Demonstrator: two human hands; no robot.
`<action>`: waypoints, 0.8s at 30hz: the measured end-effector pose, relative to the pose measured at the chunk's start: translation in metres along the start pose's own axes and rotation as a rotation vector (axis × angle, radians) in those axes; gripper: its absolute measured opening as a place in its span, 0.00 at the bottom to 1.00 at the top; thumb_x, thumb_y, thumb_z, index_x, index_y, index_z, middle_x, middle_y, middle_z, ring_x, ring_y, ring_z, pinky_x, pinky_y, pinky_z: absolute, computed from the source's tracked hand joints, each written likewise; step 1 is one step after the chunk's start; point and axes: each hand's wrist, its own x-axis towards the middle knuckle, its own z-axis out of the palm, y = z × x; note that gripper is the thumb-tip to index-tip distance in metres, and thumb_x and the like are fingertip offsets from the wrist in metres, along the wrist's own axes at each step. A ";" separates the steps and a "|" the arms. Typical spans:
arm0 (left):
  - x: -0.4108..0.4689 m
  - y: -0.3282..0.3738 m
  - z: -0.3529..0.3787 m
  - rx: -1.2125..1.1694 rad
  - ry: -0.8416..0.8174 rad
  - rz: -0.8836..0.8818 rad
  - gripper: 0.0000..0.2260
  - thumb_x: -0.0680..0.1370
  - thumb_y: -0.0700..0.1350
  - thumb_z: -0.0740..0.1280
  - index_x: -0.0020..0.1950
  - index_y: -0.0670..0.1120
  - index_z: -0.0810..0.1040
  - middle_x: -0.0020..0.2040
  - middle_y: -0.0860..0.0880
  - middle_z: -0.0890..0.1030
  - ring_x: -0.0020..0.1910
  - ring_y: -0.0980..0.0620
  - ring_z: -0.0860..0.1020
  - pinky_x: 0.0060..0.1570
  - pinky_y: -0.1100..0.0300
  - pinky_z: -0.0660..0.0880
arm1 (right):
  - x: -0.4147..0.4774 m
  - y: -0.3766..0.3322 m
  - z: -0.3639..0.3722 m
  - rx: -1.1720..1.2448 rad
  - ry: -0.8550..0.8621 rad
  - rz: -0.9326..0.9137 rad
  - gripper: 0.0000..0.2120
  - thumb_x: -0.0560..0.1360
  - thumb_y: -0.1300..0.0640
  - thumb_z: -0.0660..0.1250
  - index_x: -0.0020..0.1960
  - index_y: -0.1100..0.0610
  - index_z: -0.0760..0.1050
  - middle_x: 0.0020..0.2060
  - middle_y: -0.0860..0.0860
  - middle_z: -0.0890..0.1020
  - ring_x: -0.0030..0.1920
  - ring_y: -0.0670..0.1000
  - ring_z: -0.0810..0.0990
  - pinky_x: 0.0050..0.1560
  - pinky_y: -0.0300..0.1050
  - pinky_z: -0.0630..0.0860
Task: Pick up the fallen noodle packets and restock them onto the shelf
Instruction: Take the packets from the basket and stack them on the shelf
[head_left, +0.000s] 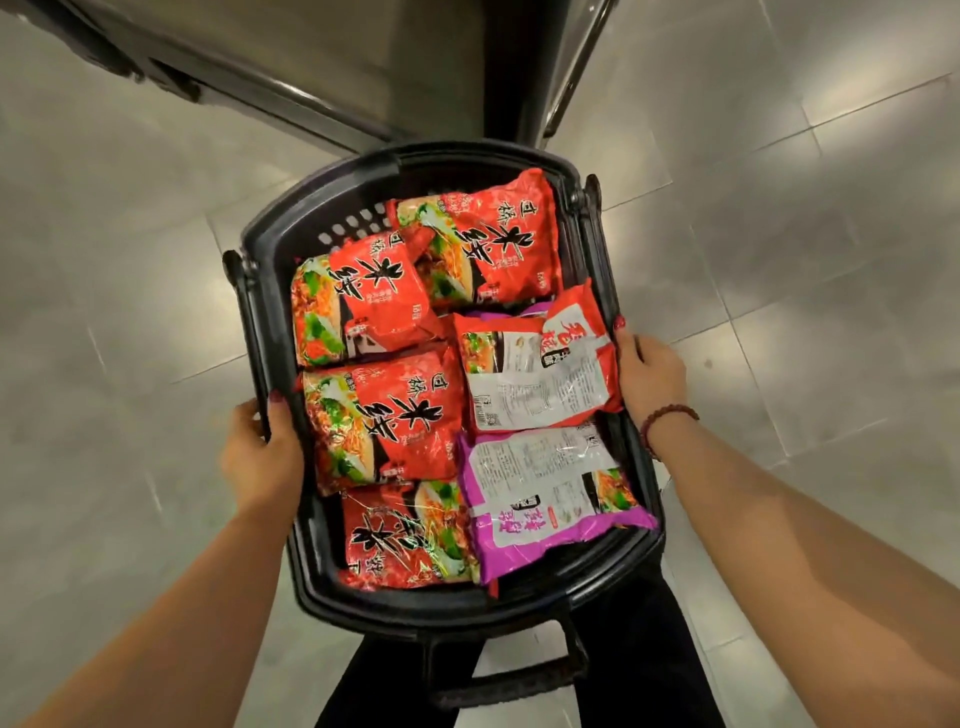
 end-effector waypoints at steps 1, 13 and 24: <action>0.002 0.001 0.001 0.028 -0.005 0.006 0.17 0.83 0.51 0.59 0.63 0.40 0.73 0.53 0.38 0.79 0.53 0.38 0.77 0.47 0.51 0.70 | 0.000 0.001 0.002 0.010 0.009 -0.009 0.23 0.82 0.46 0.56 0.30 0.54 0.68 0.29 0.51 0.73 0.34 0.53 0.73 0.40 0.47 0.71; -0.050 0.030 -0.011 -0.056 -0.106 -0.049 0.14 0.82 0.53 0.59 0.54 0.42 0.72 0.48 0.42 0.79 0.47 0.42 0.77 0.47 0.50 0.73 | -0.033 0.030 -0.038 0.335 0.065 0.228 0.22 0.78 0.41 0.62 0.36 0.58 0.73 0.33 0.55 0.78 0.35 0.51 0.75 0.40 0.46 0.73; -0.170 0.149 -0.031 -0.091 -0.299 0.101 0.12 0.80 0.57 0.63 0.48 0.48 0.75 0.44 0.48 0.81 0.46 0.44 0.81 0.51 0.43 0.79 | -0.069 0.014 -0.231 0.425 0.299 0.244 0.26 0.75 0.45 0.68 0.25 0.55 0.64 0.20 0.49 0.68 0.25 0.49 0.66 0.32 0.43 0.65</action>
